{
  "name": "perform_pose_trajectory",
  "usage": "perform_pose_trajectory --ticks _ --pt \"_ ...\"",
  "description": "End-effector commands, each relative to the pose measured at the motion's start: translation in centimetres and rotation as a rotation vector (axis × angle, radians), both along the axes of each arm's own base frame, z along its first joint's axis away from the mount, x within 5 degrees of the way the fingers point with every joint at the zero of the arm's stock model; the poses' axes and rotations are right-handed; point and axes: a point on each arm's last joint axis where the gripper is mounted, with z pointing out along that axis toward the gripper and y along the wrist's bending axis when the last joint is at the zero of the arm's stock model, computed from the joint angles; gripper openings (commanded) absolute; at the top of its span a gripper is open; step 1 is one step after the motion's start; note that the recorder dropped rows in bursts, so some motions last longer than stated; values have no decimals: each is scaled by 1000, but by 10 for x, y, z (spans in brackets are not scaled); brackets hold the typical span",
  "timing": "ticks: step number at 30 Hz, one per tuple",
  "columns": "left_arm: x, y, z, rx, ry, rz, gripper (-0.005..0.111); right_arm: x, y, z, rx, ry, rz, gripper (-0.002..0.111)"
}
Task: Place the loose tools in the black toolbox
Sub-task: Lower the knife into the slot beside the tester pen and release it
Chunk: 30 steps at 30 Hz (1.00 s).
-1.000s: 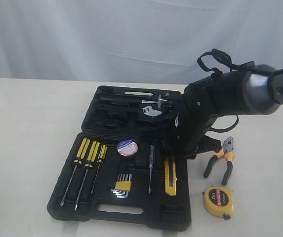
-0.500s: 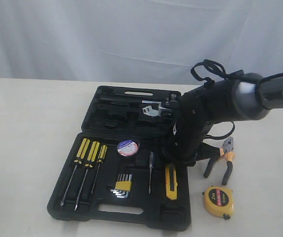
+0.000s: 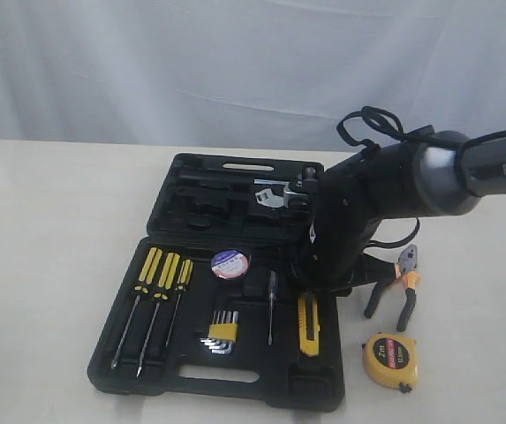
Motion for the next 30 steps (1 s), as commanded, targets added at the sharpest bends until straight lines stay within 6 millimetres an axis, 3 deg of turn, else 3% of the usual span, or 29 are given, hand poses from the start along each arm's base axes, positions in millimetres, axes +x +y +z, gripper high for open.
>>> perform_pose_trajectory --ticks 1,3,5,13,23,26,30 --pt "0 0 0 -5 -5 -3 0 -2 -3 -3 -37 28 26 49" --pt "0 0 0 -5 -5 -3 0 -2 -3 -3 -37 28 26 63" --pt "0 0 0 -5 -5 -3 0 -2 -3 -3 -37 28 26 68" --pt "0 0 0 -5 -5 -3 0 -1 -3 4 -32 5 25 68" --pt "0 0 0 -5 -5 -3 0 -8 -4 42 -42 -59 72 67" --pt "0 0 0 -5 -5 -3 0 -13 -6 46 -66 -23 115 52" --pt "0 0 0 -5 -5 -3 0 -19 -7 47 -98 38 183 13"
